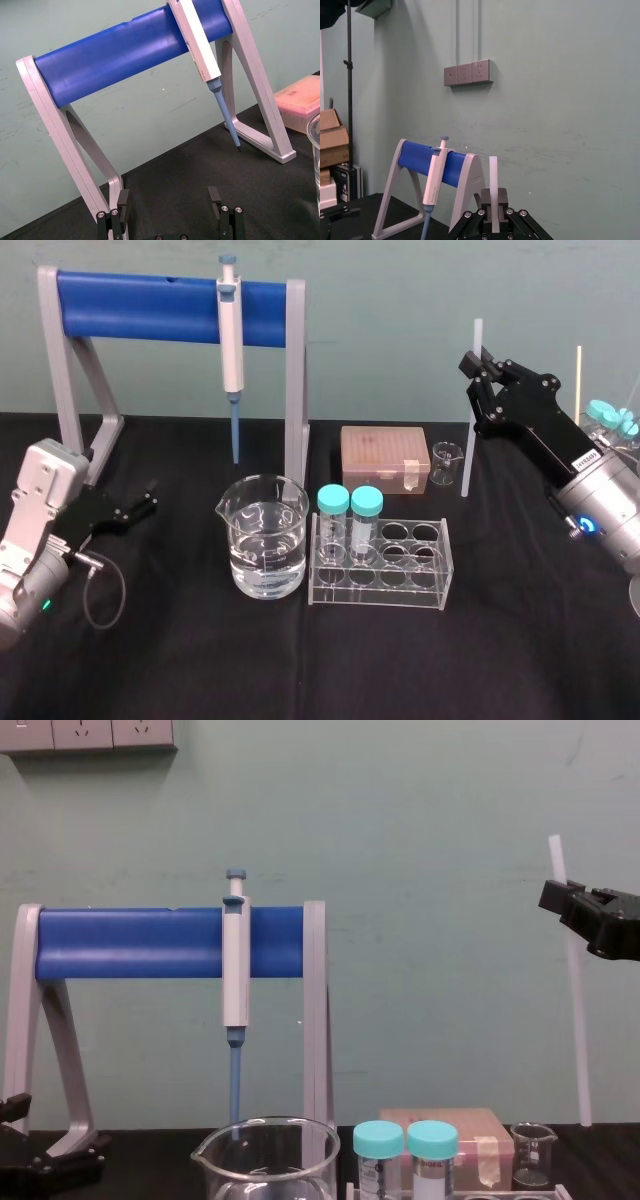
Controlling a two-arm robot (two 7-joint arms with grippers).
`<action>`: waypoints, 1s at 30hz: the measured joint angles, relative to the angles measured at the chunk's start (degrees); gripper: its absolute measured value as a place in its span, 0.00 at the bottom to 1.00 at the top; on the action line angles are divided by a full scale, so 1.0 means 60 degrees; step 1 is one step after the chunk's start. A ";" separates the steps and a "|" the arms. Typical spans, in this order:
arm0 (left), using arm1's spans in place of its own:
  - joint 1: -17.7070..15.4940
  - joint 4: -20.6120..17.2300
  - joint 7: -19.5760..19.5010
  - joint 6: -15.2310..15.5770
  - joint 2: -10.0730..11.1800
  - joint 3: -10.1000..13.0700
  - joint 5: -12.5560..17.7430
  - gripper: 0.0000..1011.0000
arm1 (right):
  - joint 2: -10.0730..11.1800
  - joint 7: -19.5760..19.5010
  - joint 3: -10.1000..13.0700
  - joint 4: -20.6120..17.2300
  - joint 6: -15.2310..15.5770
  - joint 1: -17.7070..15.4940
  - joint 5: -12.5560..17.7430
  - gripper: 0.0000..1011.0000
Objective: Pick up the stirring rod with one hand, then place it down.
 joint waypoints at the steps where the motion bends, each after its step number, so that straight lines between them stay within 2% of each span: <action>1: 0.0000 0.0000 0.0000 0.0000 0.0000 0.0000 0.0000 0.99 | -0.0001 0.0001 -0.0002 0.0002 -0.0001 0.0001 -0.0001 0.07; 30: 0.0000 0.0000 0.0000 0.0000 0.0000 0.0000 0.0000 0.99 | 0.0002 0.0004 -0.0036 0.0026 0.0037 0.0005 -0.0039 0.07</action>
